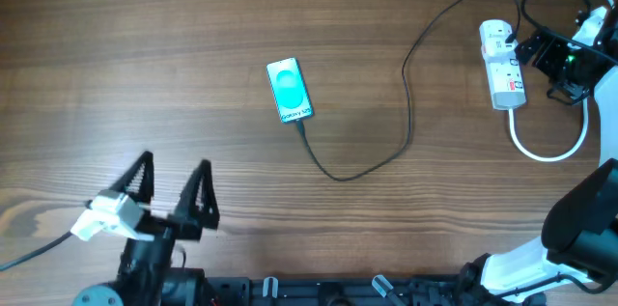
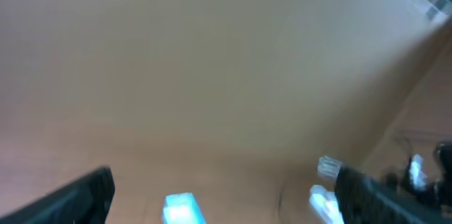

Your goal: Plug charger to phone and switch on socket

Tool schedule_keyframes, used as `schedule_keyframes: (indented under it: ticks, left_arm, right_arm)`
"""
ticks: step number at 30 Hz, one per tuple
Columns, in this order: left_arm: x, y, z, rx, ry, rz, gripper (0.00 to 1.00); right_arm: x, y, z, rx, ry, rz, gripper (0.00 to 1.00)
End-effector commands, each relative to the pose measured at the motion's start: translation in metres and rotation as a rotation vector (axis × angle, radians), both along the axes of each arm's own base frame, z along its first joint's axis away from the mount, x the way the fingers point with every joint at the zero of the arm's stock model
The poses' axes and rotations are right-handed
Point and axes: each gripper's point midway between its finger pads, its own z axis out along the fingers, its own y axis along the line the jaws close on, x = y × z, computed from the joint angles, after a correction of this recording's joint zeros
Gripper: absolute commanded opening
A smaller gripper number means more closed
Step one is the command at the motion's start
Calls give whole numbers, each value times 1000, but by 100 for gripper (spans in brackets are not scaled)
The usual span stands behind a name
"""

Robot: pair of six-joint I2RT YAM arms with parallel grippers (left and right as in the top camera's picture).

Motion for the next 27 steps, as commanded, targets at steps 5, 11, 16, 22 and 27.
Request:
schedule_keyframes:
  ticks: [5,11,16,22,27]
  left_arm:
    - [-1,5,37,-46,-565,27,100]
    - [21,14,-5,-63,-492,85,100]
    - [57,33,-73,-53,-179,209,100]
    - [69,47,-154,-3,151,274,100]
    - [68,49,-166,31,197,286,100]
  right_arm:
    - [0,5,-2,16,-1,7,100]
    - [0,5,-2,16,-1,6,100]
    - [0,5,-2,16,-1,7,100]
    - [0,5,-2,16,-1,7,100]
    - [0,5,-2,15,-1,6,100]
